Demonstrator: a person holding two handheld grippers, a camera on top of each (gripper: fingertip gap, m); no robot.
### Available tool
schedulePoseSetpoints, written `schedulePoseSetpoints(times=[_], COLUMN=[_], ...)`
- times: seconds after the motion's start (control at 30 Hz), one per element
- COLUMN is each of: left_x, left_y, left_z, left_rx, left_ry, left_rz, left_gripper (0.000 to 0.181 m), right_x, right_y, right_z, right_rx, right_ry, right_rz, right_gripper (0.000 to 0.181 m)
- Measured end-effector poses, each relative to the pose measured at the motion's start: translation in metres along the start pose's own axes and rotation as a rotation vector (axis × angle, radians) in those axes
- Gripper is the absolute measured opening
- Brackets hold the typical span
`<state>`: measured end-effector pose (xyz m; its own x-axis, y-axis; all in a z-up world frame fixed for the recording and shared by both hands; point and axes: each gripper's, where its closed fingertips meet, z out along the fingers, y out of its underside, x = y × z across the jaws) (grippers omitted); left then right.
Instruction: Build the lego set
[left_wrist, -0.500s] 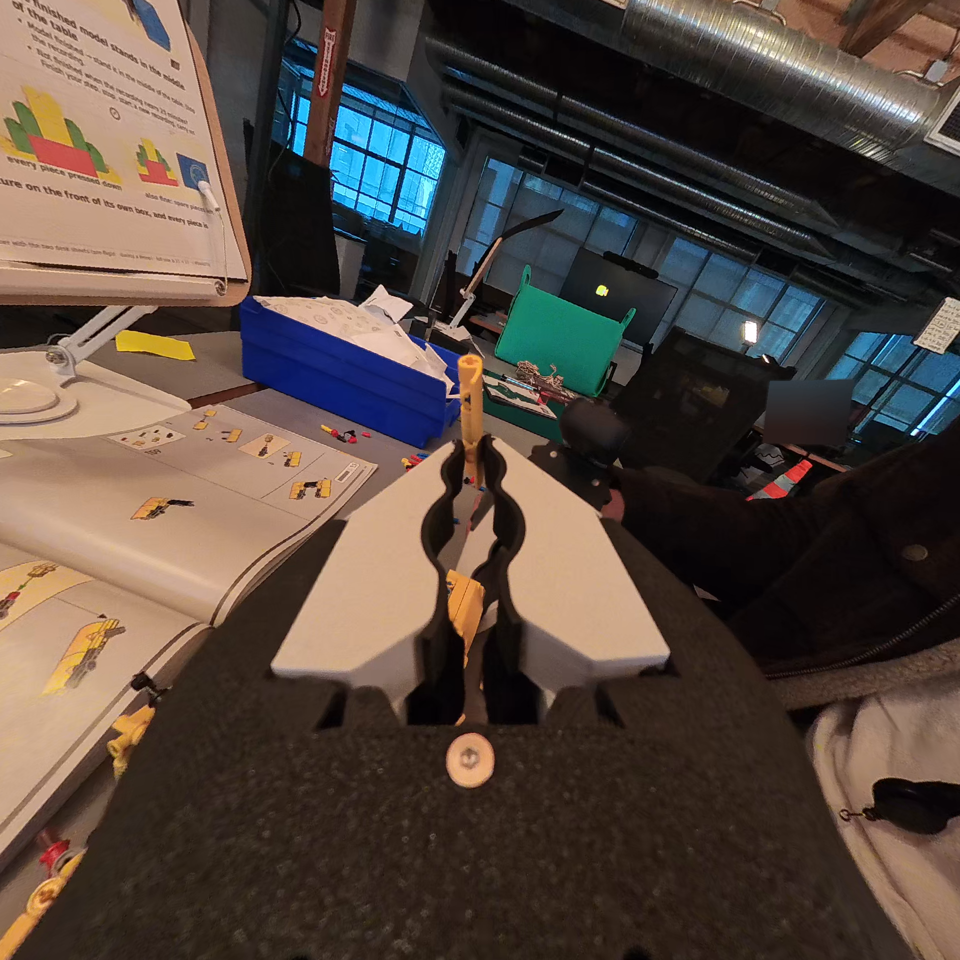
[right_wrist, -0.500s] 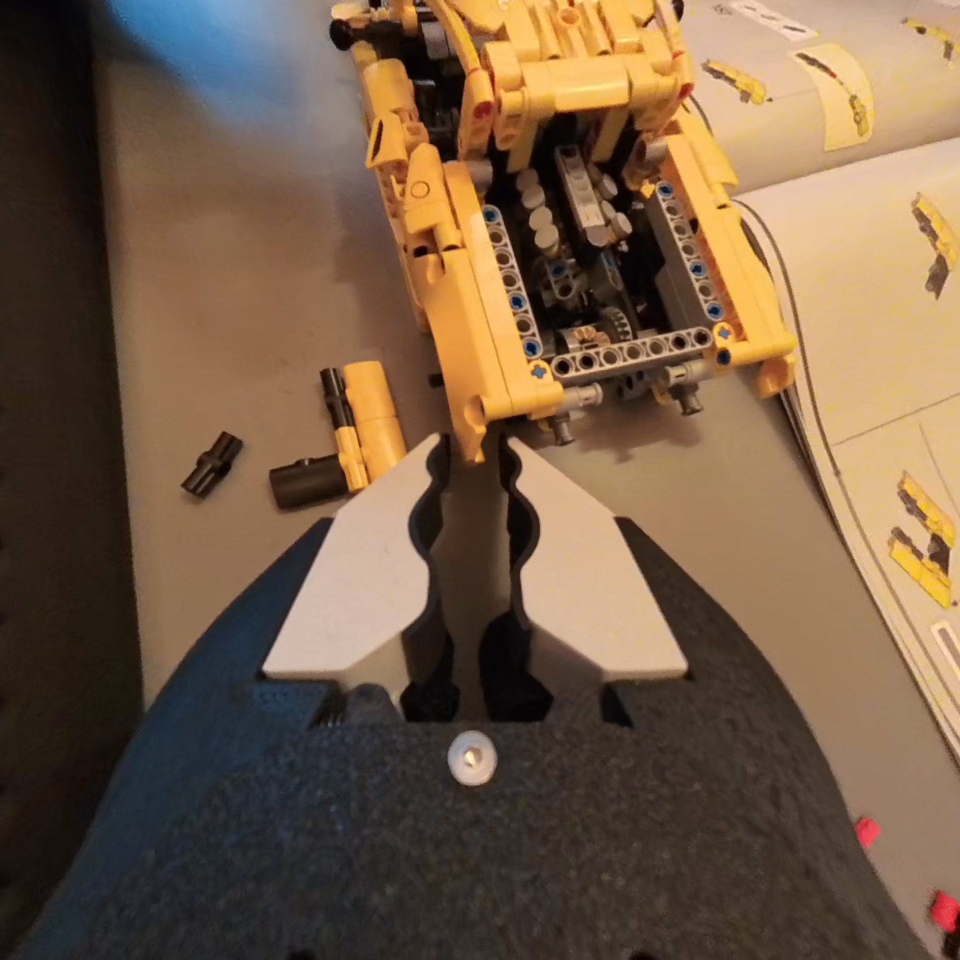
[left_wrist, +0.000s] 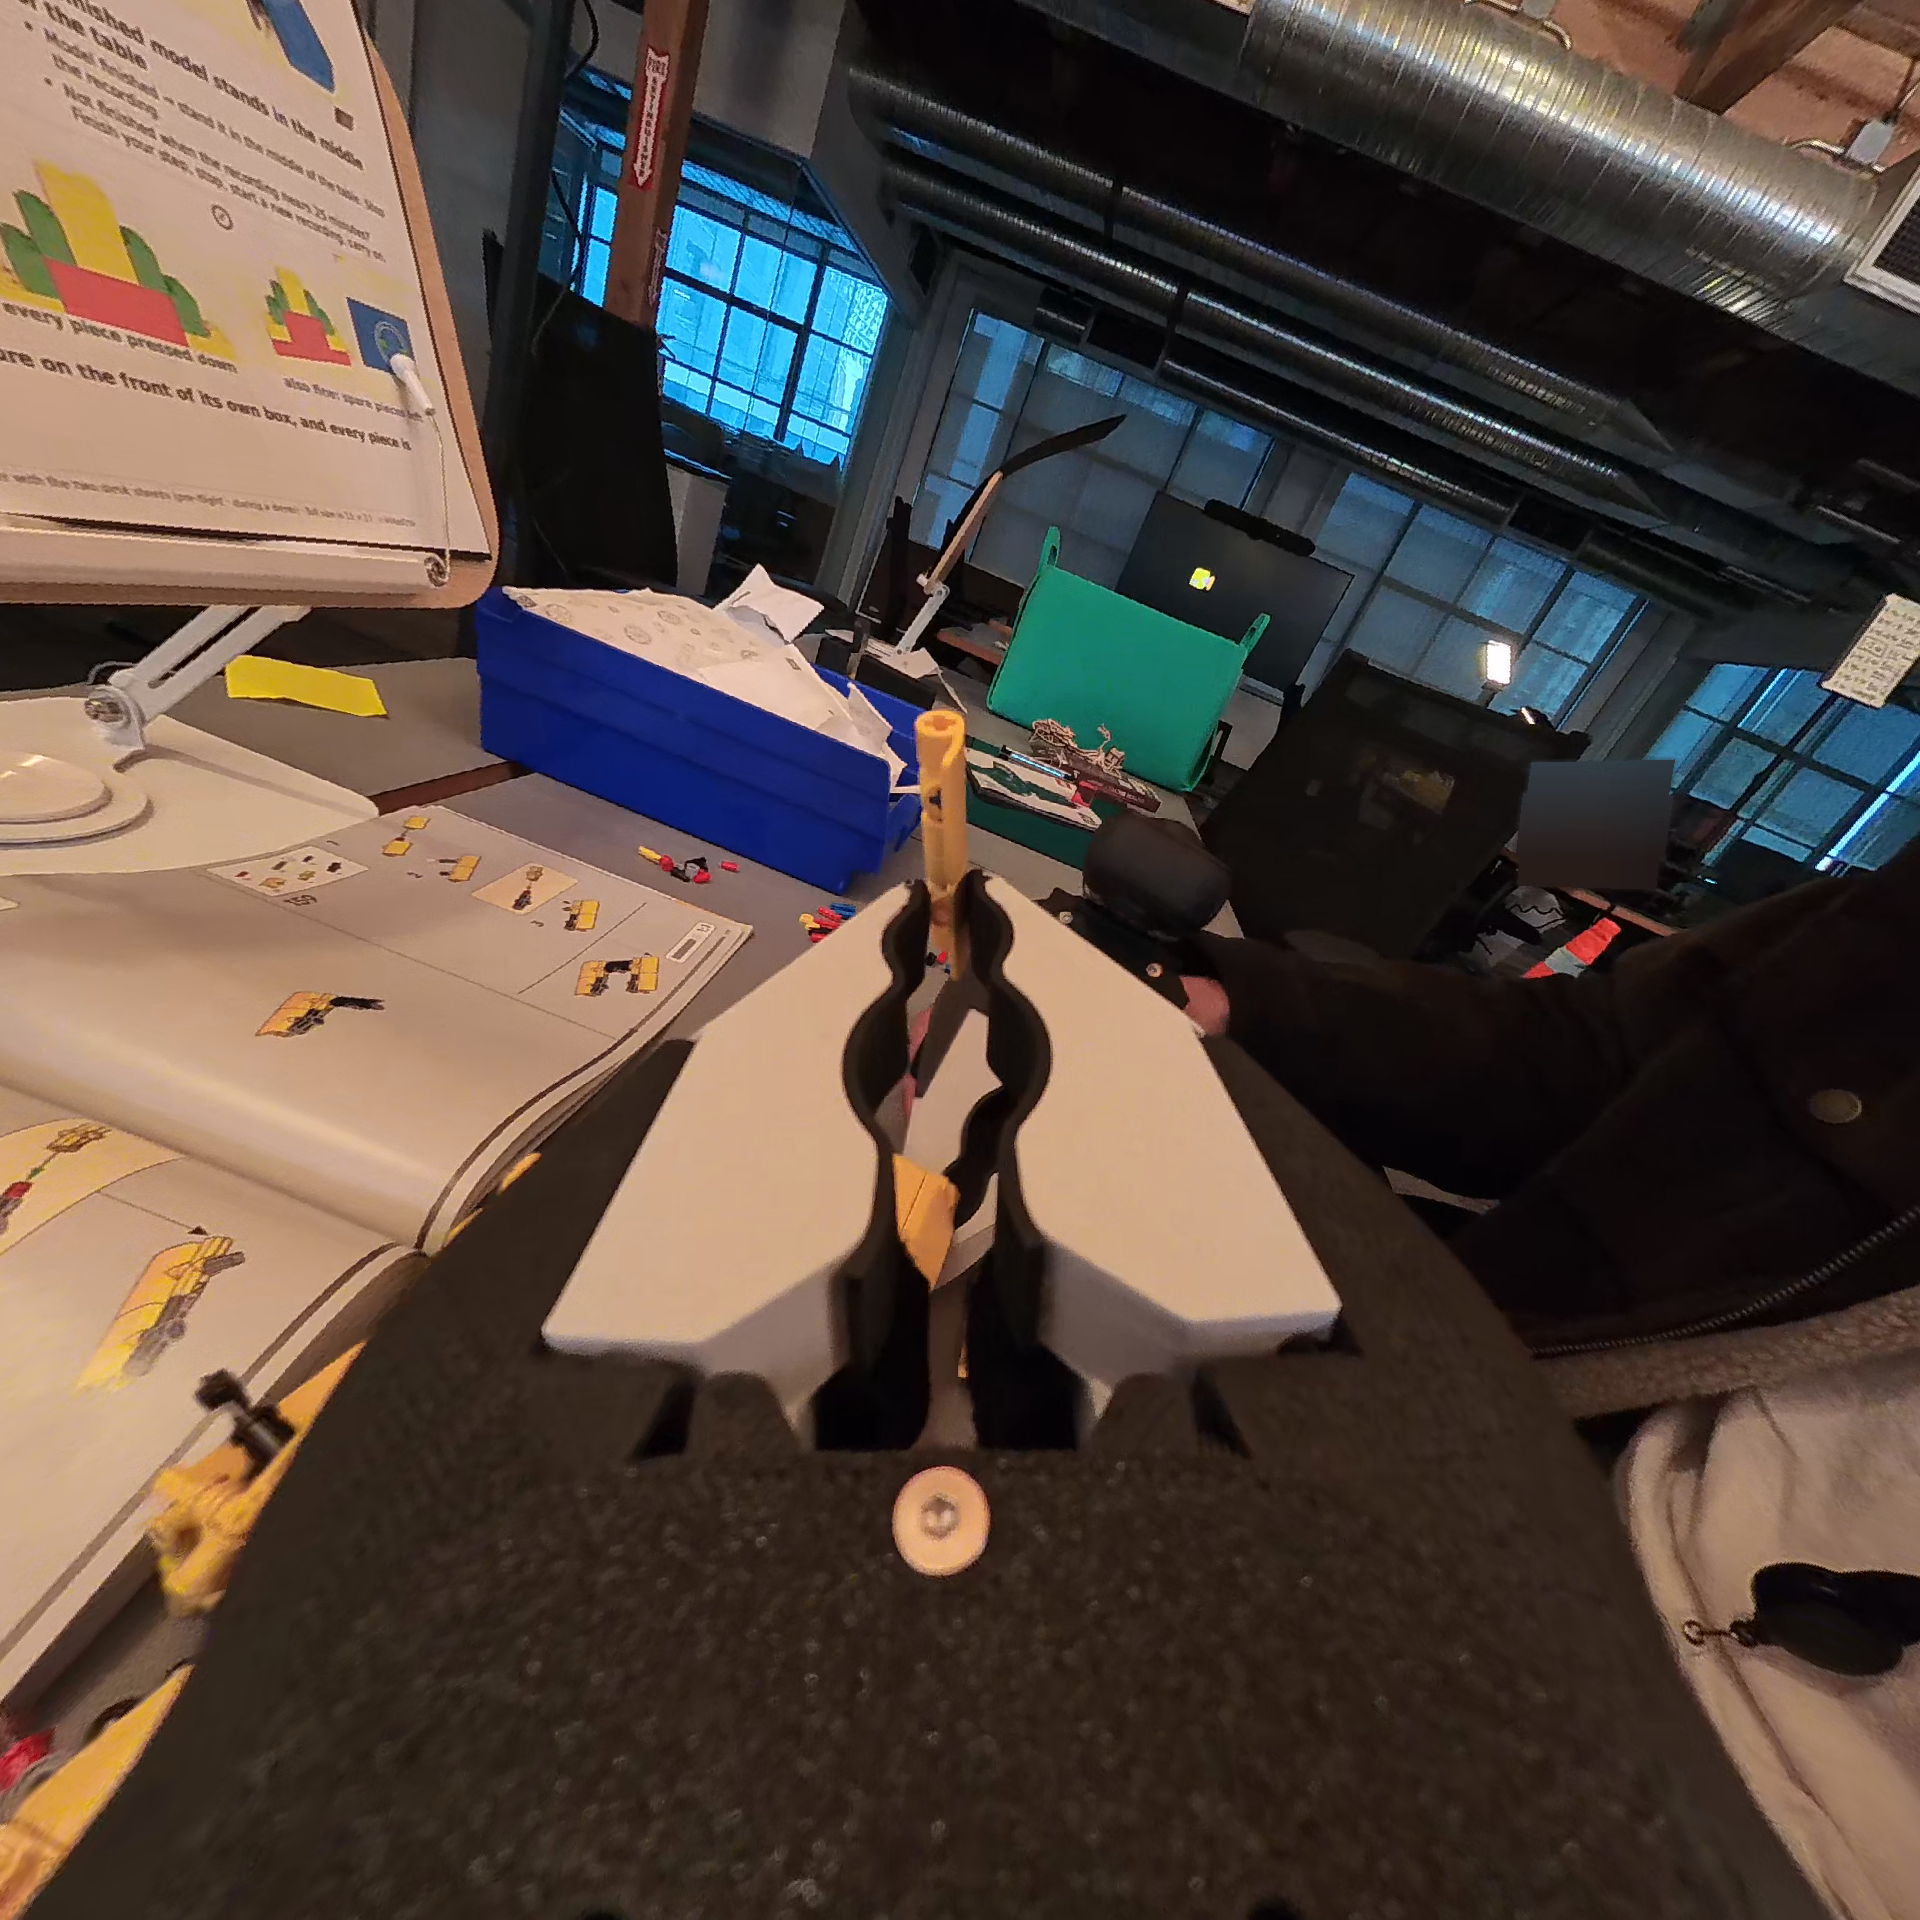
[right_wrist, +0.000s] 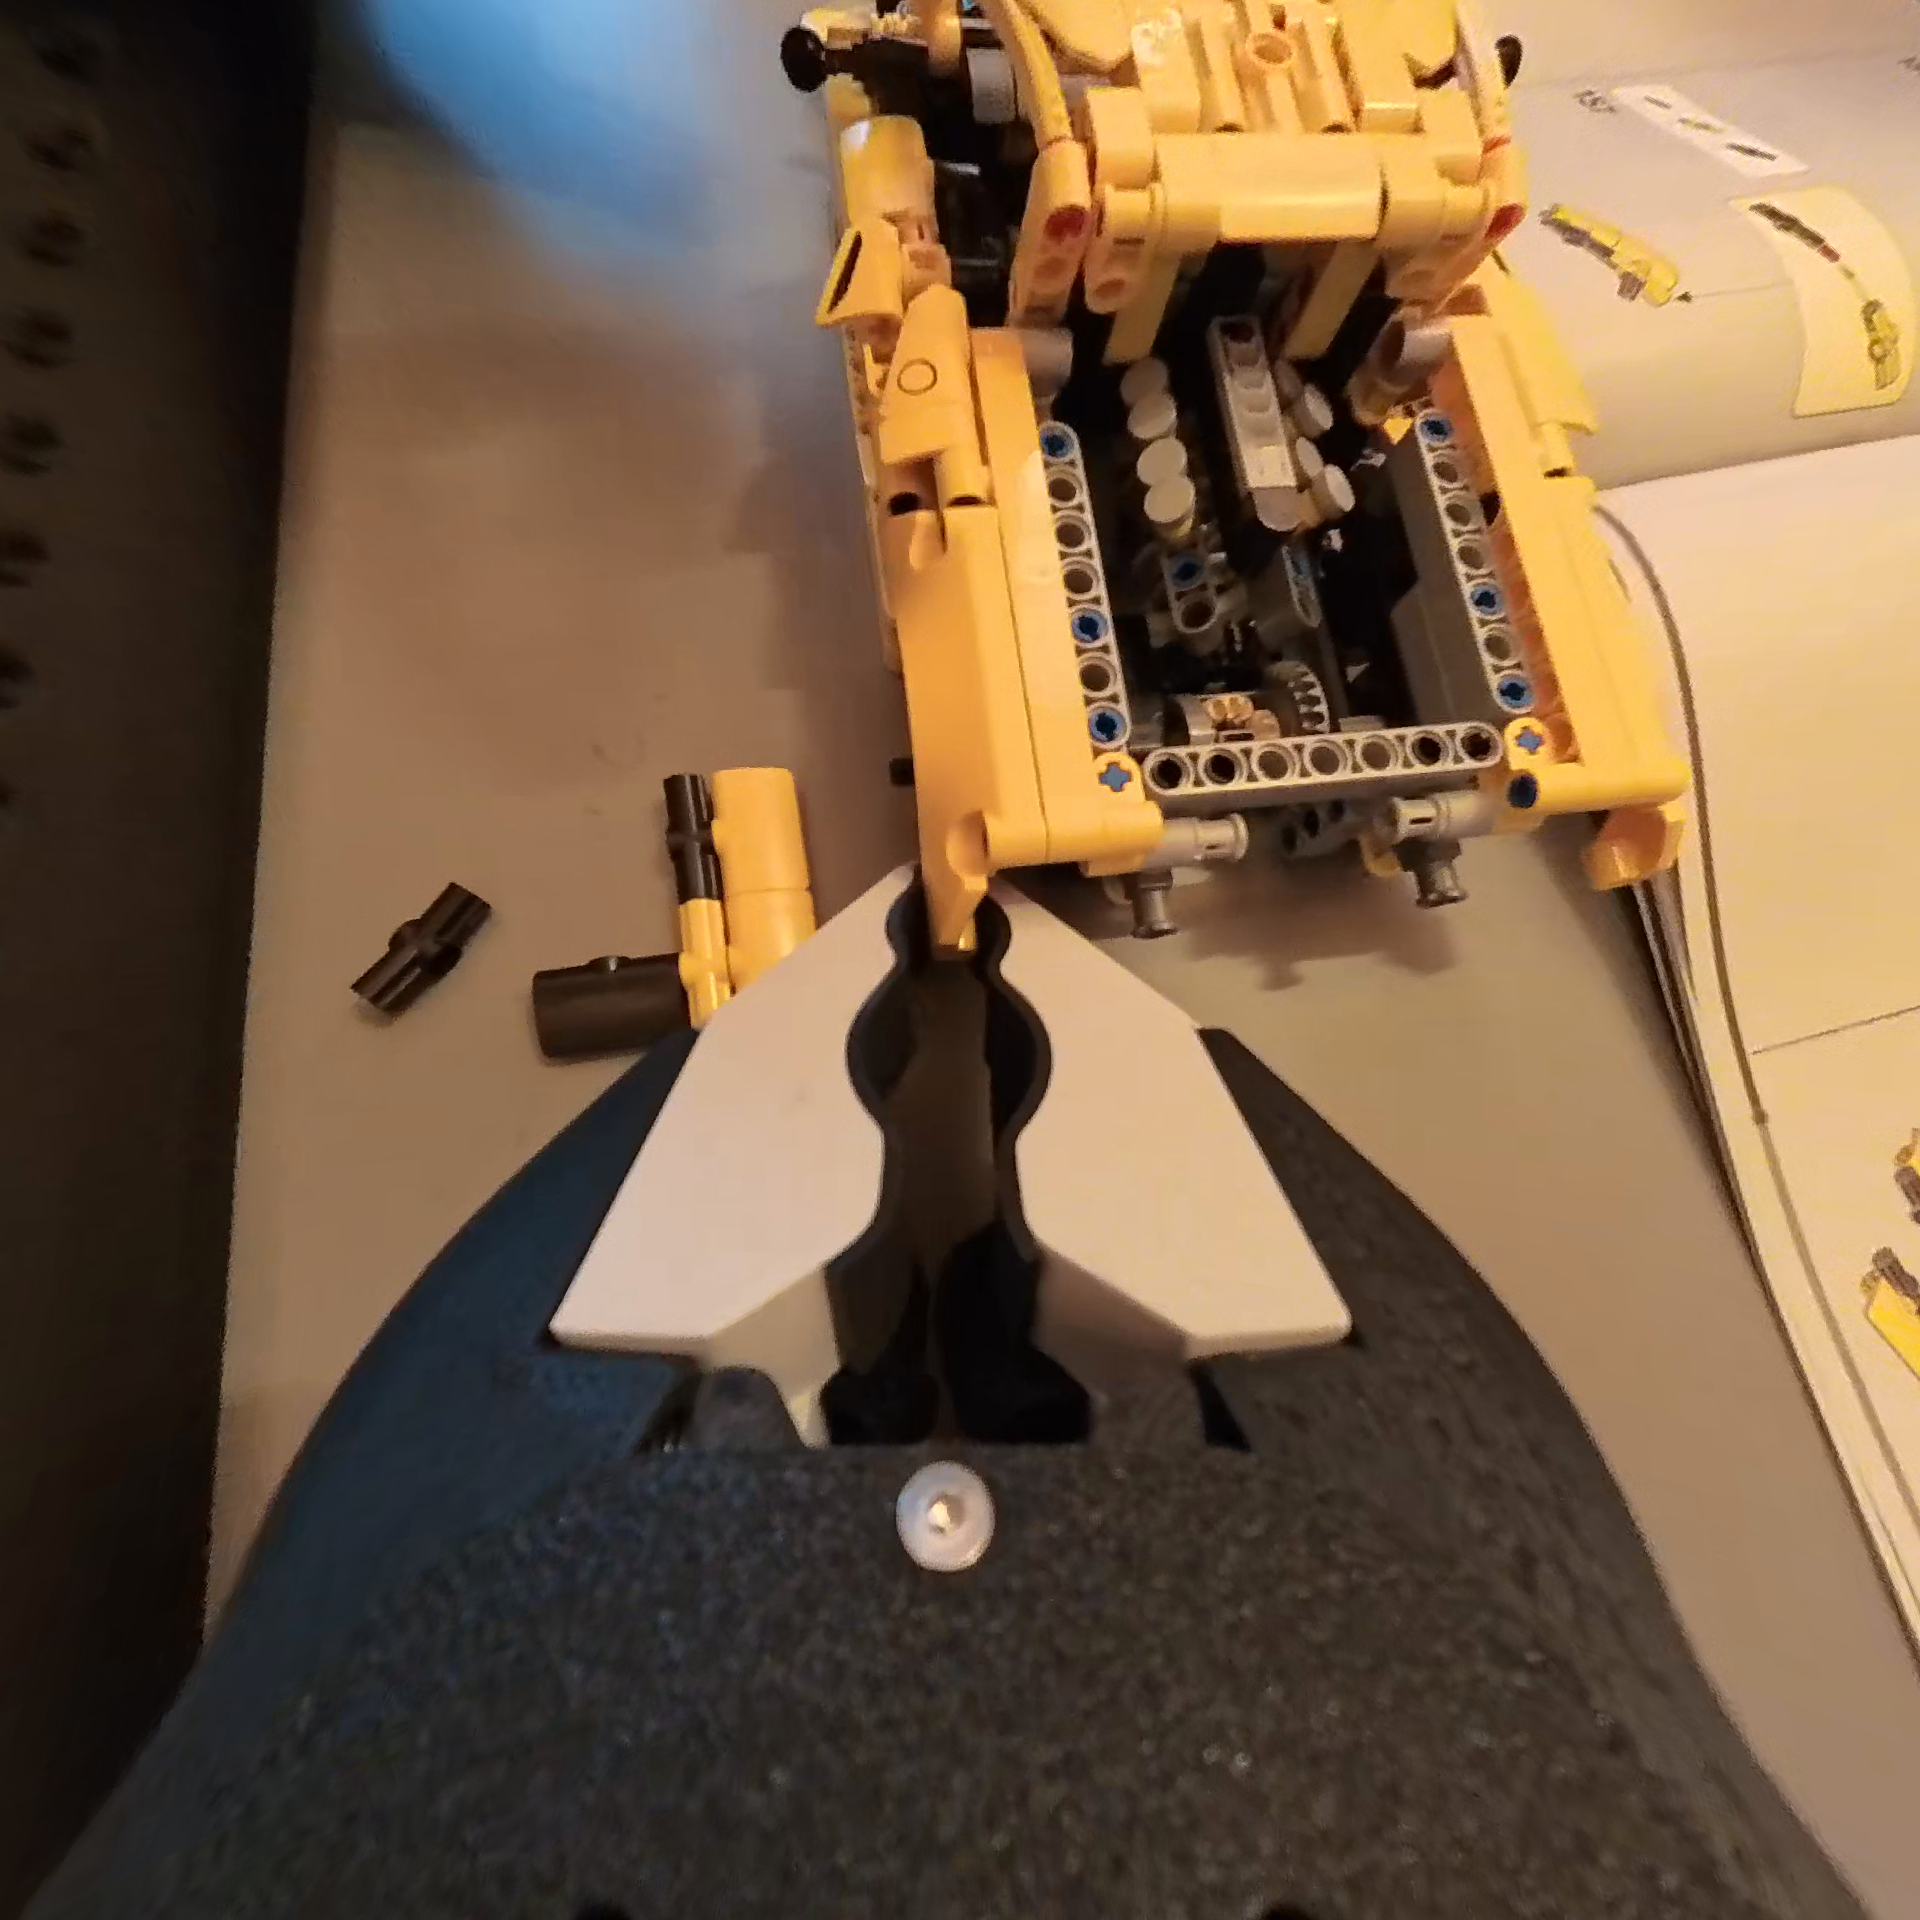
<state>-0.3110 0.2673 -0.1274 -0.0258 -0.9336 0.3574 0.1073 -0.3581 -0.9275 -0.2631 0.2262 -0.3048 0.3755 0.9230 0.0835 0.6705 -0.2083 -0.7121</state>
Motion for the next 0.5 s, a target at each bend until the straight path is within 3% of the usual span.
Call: schedulePoseSetpoints(times=[0.27, 0.43, 0.5], left_x=[0.001, 0.003, 0.002], left_y=[-0.001, 0.002, 0.001], left_z=[0.000, 0.002, 0.001], left_rx=[0.003, -0.009, -0.007], left_ry=[0.008, 0.011, 0.009], left_rz=[-0.010, -0.002, -0.002], left_gripper=[0.007, 0.007, 0.007], right_x=[-0.004, 0.002, -0.003], right_y=[0.018, 0.002, -0.005], right_z=[-0.020, -0.004, 0.002], right_rx=[-0.026, -0.013, -0.010], right_ry=[0.037, 0.037, -0.006], right_rz=[-0.029, -0.012, -0.007], right_gripper=[0.006, 0.003, 0.013])
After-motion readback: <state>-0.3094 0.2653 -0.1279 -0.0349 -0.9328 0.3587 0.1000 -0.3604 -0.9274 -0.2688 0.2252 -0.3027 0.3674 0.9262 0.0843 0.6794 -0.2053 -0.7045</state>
